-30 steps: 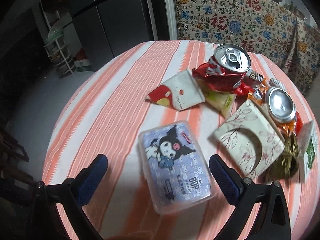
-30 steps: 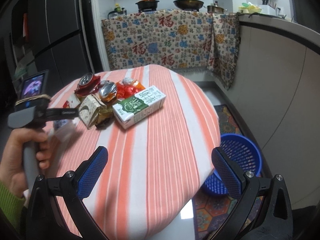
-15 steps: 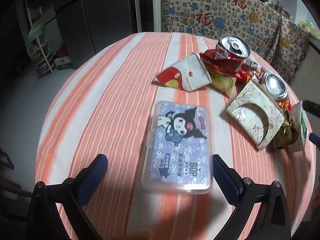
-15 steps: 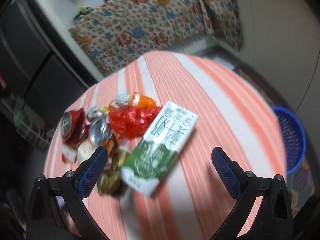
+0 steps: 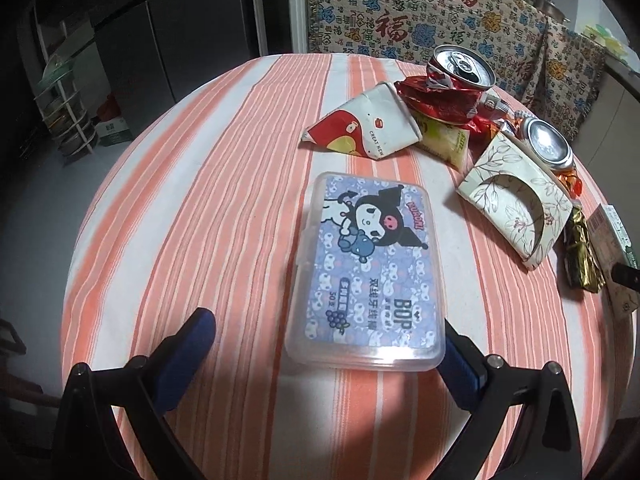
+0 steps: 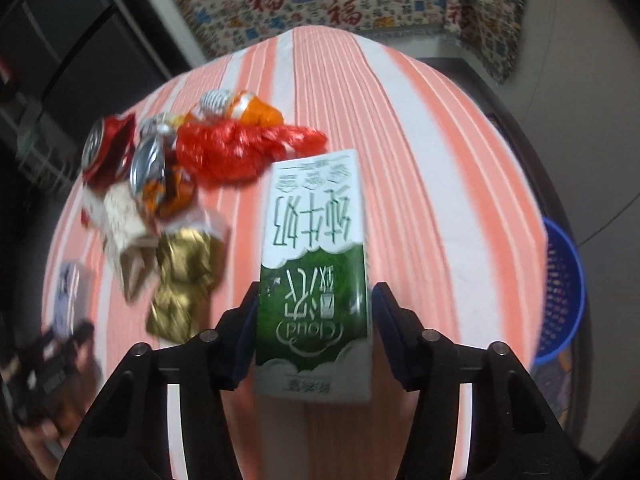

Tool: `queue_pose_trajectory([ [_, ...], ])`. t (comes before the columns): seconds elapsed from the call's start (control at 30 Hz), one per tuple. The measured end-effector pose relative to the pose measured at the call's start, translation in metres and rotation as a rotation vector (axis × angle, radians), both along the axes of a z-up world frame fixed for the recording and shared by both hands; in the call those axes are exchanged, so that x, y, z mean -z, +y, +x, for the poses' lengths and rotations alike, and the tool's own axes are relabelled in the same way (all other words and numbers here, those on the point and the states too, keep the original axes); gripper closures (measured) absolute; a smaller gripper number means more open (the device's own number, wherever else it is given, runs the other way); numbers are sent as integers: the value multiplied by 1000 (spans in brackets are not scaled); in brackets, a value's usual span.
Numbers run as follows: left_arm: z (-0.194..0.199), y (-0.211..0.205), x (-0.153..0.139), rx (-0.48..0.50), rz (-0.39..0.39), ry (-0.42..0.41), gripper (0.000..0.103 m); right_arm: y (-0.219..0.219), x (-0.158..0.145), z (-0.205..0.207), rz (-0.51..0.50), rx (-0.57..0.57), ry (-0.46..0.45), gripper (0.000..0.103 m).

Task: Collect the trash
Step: 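Grasp the clear cartoon card box with left tool while right tool grasps green milk carton, then carry both items over the blue wastebasket and open both tools to drop them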

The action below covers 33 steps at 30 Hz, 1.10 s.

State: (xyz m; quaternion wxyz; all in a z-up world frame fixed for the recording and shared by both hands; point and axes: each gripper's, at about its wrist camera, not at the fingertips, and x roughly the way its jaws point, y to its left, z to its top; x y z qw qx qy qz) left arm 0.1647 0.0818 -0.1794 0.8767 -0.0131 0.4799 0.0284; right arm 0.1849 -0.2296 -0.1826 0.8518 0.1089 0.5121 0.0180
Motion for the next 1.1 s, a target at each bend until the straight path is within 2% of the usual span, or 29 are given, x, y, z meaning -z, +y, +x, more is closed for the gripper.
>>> queue_pose_trajectory([
  [0.23, -6, 18, -2, 95, -10, 74, 0, -3, -4, -15, -68, -113, 23, 46],
  [0.33, -9, 25, -6, 87, -37, 121, 0, 2, -6, -15, -86, -158, 25, 36],
  [0.4, -10, 26, -14, 107, -93, 112, 0, 4, -9, -12, -88, -176, 24, 34],
  [0.43, -8, 24, -20, 134, -95, 98, 0, 4, -11, -11, -90, -182, 25, 33],
  [0.53, 1, 11, -29, 210, -27, 73, 1, 5, -17, -5, -105, -198, 35, 29],
  [0.63, 14, 3, -28, 287, 13, 100, 2, 4, -19, 8, -126, -214, 63, 28],
  [0.73, 20, -1, -23, 338, 64, 128, 17, 9, -20, 20, -143, -241, 94, 28],
  [0.77, 21, -2, -21, 349, 72, 133, 29, 10, -20, 23, -135, -247, 100, 28],
  [0.8, 22, -1, -19, 354, 73, 141, 40, 12, -19, 26, -131, -250, 104, 29],
  [0.83, 22, 2, -20, 358, 51, 136, 41, 13, -19, 29, -138, -256, 112, 34],
  [0.87, 21, 5, -20, 353, 40, 137, 41, 14, -19, 31, -151, -258, 115, 55],
  [0.97, 16, 7, -23, 343, 51, 99, 41, 16, -25, 31, -131, -255, 85, 55],
  [1.1, -2, 9, -38, 340, -17, 66, 42, 13, -38, 19, -84, -262, 34, 55],
])
